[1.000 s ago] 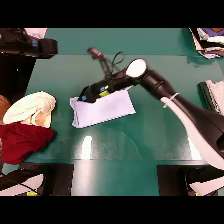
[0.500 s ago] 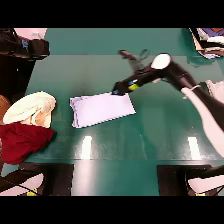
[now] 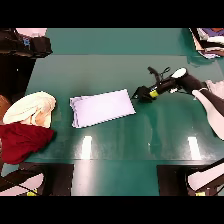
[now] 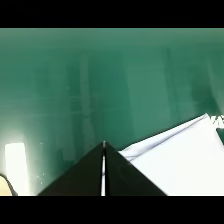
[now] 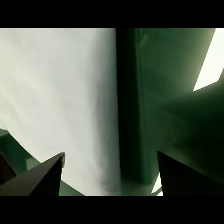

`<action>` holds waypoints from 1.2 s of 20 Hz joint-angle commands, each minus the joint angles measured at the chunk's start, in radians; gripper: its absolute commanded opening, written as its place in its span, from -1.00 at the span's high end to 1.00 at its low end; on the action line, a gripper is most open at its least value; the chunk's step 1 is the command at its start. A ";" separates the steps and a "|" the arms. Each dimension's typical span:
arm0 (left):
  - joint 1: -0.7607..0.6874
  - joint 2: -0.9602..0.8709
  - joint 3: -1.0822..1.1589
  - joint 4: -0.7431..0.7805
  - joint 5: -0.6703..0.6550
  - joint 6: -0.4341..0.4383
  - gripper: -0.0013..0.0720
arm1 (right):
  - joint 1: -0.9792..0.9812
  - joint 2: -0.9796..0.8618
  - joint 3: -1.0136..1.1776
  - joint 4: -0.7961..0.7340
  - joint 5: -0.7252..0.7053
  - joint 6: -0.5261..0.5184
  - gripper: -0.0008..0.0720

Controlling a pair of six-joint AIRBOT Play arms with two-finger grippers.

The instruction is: Fold the shirts.

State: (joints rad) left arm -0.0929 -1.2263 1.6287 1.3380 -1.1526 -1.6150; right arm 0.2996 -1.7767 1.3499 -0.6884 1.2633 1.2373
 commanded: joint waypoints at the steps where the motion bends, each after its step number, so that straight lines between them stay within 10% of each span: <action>1: 0.000 -0.011 -0.002 -0.013 0.010 0.000 0.91 | 0.058 -0.079 -0.009 0.098 -0.011 -0.013 -0.79; 5: 0.000 -0.018 -0.012 -0.017 0.018 0.000 0.91 | 0.164 -0.150 0.101 0.117 -0.020 -0.027 -0.38; 9: -0.003 -0.018 -0.017 -0.058 0.016 0.000 0.91 | 0.217 -0.173 0.242 0.043 -0.058 -0.027 0.89; 14: -0.113 -0.018 -0.017 -0.059 0.049 0.000 0.91 | 0.087 -0.086 0.351 -0.203 -0.041 0.073 0.94; 24: -0.371 -0.018 -0.017 -0.059 0.254 0.000 0.91 | -0.665 0.198 0.351 -0.227 -0.132 0.076 0.94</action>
State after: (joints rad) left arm -0.4095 -1.2442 1.6123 1.2781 -0.9451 -1.6154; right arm -0.1703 -1.6321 1.6985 -0.9066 1.1728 1.3079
